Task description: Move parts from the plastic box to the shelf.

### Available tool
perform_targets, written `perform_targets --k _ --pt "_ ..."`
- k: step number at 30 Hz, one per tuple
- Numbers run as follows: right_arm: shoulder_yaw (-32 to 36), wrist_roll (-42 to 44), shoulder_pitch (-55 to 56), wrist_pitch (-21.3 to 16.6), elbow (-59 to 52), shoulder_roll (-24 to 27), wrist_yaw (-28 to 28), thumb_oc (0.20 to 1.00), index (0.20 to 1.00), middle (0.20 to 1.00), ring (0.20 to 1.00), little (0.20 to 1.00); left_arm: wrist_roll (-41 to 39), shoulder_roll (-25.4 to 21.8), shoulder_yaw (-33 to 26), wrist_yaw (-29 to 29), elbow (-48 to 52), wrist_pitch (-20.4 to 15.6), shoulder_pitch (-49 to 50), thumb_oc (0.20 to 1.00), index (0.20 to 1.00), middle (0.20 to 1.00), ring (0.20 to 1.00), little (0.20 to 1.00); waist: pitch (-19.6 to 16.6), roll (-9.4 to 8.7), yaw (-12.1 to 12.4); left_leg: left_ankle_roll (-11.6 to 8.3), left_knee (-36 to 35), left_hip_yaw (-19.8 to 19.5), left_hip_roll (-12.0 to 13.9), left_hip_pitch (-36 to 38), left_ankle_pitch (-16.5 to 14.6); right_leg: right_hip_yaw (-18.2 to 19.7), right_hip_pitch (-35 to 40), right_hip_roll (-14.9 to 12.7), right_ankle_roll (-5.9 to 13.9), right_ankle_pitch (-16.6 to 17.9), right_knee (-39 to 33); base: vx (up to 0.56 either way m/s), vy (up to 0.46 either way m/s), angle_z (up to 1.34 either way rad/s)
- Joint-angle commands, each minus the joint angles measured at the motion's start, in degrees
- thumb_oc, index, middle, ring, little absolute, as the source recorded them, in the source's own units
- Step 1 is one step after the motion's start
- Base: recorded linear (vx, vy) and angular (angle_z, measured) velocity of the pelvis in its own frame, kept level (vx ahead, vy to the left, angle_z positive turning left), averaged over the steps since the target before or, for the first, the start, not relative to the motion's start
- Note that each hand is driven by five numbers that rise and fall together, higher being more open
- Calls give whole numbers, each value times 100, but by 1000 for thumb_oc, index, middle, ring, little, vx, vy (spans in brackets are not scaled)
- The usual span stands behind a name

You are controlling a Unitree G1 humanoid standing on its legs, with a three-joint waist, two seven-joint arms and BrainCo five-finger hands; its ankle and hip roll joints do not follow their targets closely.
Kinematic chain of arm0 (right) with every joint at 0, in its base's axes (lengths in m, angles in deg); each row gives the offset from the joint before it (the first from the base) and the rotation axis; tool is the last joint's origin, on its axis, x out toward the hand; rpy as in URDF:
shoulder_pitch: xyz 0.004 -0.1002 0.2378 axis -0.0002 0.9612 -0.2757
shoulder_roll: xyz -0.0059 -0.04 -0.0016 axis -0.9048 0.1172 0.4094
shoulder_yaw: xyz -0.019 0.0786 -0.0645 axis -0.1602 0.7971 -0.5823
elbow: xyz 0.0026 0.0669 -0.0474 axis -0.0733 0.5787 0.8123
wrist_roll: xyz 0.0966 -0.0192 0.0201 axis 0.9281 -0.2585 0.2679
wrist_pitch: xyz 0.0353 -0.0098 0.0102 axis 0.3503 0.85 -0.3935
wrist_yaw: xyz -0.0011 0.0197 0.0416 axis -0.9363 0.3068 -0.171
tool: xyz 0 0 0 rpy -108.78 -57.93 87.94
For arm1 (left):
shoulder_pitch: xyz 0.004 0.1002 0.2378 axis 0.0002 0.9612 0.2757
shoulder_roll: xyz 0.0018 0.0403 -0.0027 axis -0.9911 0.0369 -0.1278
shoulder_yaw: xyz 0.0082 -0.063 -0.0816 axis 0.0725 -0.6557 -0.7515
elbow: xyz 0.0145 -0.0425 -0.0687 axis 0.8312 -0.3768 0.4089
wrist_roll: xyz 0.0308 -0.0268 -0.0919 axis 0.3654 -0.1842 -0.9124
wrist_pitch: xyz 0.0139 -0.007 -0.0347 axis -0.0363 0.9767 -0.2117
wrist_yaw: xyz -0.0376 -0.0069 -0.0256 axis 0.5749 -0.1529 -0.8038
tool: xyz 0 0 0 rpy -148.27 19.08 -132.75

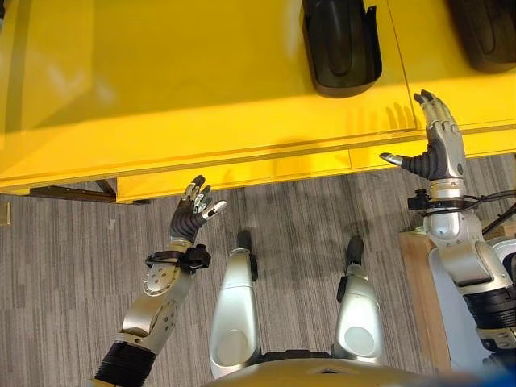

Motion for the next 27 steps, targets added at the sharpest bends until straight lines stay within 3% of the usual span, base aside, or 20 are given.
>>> perform_targets --k 1,8,20,27 --pt "-15 -681 -454 46 87 275 -68 1000 1000 1000 1000 1000 377 -26 -41 -17 334 -206 150 1000 1000 1000 1000 1000 -196 30 58 217 -925 217 -141 528 421 -39 79 79 -50 -954 1137 0 0 0" --pt "-1000 -1625 -1338 478 1188 89 48 1000 1000 1000 1000 1000 402 45 121 -19 228 -248 -100 1000 1000 1000 1000 1000 -207 22 141 202 -920 213 -145 531 414 -44 112 80 -63 -947 1121 0 0 0" --pt "-1884 -1560 -2468 739 2401 -594 51 1000 1000 1000 1000 1000 344 61 205 44 279 -290 -333 1000 1000 1000 1000 1000 -171 29 261 195 -936 187 -163 513 425 -59 124 92 -89 -939 1112 0 0 0" --pt "-2034 -1395 -2751 805 2866 -796 38 1000 1000 1000 1000 1000 335 71 208 62 284 -320 -375 1000 1000 1000 1000 1000 -158 29 313 203 -917 176 -188 499 414 -64 125 87 -100 -945 1139 0 0 0"
